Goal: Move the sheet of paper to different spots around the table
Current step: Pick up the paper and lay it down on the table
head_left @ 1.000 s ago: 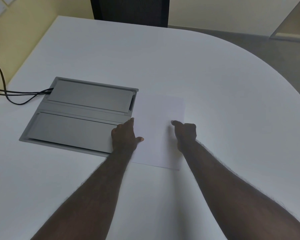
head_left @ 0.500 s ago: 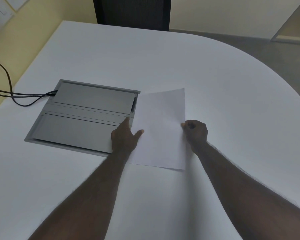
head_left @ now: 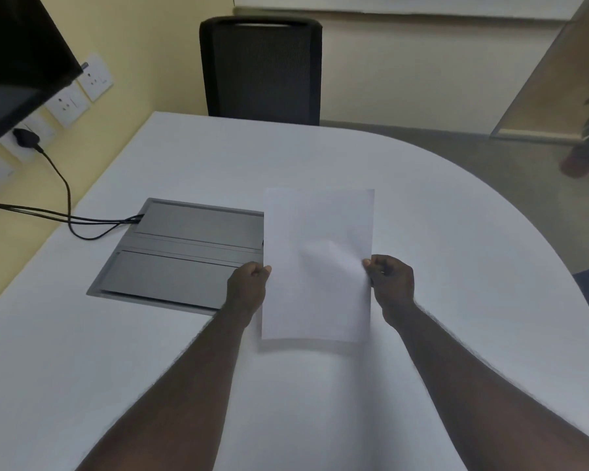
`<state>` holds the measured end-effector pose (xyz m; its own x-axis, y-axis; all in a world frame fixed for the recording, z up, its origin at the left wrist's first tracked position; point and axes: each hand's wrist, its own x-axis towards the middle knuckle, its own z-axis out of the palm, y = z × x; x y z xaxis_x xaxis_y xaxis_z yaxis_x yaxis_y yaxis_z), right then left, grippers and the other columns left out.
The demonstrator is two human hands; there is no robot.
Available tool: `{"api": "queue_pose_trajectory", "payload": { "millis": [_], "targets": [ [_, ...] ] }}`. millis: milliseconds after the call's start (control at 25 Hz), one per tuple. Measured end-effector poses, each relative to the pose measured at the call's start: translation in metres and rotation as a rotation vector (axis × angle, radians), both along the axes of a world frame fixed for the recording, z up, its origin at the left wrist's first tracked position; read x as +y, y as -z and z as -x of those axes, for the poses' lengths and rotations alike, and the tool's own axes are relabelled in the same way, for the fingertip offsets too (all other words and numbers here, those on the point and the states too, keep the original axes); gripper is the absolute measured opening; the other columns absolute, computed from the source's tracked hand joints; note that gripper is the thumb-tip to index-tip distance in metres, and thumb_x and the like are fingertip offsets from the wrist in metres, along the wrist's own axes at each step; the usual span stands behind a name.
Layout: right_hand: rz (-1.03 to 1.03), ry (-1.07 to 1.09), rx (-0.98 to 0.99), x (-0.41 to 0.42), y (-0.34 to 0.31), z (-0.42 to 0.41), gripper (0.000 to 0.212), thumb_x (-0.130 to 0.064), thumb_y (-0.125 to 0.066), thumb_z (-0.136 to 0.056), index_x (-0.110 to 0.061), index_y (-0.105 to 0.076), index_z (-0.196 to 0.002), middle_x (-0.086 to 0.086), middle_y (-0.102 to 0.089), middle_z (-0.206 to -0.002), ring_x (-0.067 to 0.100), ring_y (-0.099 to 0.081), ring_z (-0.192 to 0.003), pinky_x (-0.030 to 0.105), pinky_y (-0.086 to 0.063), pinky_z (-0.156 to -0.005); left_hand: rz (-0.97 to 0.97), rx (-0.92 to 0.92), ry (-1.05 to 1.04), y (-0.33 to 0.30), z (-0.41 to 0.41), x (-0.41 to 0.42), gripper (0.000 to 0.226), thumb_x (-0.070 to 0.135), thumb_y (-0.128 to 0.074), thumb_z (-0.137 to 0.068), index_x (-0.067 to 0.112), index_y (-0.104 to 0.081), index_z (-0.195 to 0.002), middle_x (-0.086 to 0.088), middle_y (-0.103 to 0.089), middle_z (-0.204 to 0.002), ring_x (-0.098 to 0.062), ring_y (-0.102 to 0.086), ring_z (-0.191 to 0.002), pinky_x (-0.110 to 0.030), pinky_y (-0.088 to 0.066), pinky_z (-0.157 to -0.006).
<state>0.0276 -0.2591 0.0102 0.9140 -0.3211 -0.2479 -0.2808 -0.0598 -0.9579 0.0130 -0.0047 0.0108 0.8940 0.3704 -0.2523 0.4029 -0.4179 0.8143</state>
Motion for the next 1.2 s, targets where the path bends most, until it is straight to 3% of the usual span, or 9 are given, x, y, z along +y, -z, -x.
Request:
{"api": "queue_pose_trajectory", "payload": {
  "millis": [440,840,1200],
  "targets": [
    [0.029,0.026,-0.090,0.009,-0.075,0.068,0.015,-0.018,-0.073,-0.084,-0.020,-0.070,-0.069,-0.003,-0.070,-0.071,0.014,-0.062,-0.068,0.032,-0.052,-0.074,0.057,-0.200,-0.054,-0.078,0.071,0.011,0.022,0.027,-0.060,-0.093,0.011,-0.063,-0.078,0.006,-0.054,-0.067,-0.016,-0.047,-0.067,-0.026,-0.034,-0.062],
    [0.010,-0.024,-0.151,0.001,-0.116,0.119,0.016,-0.019,-0.069,-0.087,-0.019,-0.070,-0.071,-0.002,-0.070,-0.076,0.016,-0.062,-0.074,0.034,-0.051,-0.076,0.035,-0.314,-0.088,-0.111,0.125,0.002,0.021,0.028,-0.060,-0.093,0.013,-0.063,-0.078,0.010,-0.052,-0.065,-0.011,-0.046,-0.062,-0.022,-0.036,-0.054],
    [0.035,-0.055,-0.198,-0.016,-0.142,0.185,0.016,-0.023,-0.068,-0.087,-0.023,-0.067,-0.071,-0.008,-0.068,-0.074,0.010,-0.060,-0.068,0.026,-0.047,-0.066,-0.005,-0.354,-0.163,-0.138,0.204,-0.018,0.022,0.032,-0.062,-0.091,0.016,-0.063,-0.076,0.011,-0.054,-0.066,-0.016,-0.050,-0.070,-0.029,-0.039,-0.067]
  ]
}}
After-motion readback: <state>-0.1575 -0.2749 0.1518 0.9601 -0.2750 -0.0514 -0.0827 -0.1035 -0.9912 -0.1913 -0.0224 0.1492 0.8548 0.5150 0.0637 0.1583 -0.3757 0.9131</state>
